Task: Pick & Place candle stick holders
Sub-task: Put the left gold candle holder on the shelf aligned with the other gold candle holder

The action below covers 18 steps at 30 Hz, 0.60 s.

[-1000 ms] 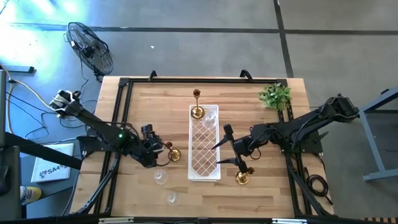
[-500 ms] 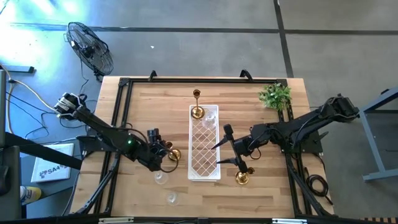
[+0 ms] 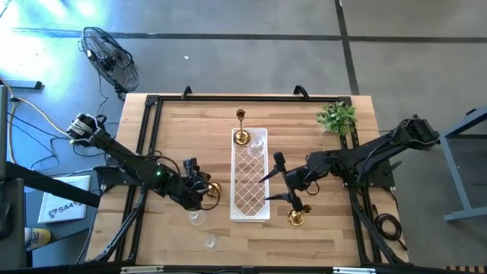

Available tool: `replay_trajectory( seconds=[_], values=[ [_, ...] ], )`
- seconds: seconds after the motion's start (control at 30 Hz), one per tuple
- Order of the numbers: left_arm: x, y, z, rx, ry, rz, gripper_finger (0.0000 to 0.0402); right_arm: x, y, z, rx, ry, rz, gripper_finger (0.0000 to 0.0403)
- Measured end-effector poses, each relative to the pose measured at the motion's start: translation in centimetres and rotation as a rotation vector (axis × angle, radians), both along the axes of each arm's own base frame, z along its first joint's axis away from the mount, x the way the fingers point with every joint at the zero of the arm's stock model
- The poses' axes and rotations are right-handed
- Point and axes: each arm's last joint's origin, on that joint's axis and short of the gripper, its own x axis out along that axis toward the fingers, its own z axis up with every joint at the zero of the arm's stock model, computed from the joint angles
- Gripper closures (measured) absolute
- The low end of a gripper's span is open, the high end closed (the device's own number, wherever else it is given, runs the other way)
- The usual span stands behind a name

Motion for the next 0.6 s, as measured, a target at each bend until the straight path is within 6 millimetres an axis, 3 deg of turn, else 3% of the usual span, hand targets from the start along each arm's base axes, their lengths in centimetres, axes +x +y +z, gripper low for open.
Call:
replay_trajectory(
  seconds=[0.27,0.6],
  values=[
    [0.53,-0.29,0.42,0.016,-0.055,-0.048,0.0136,0.0,0.0,0.0,0.0,0.0,0.0,0.0146],
    [0.64,-0.05,0.62,0.087,-0.107,0.015,0.0136,0.0,0.0,0.0,0.0,0.001,0.0,0.0146]
  ],
)
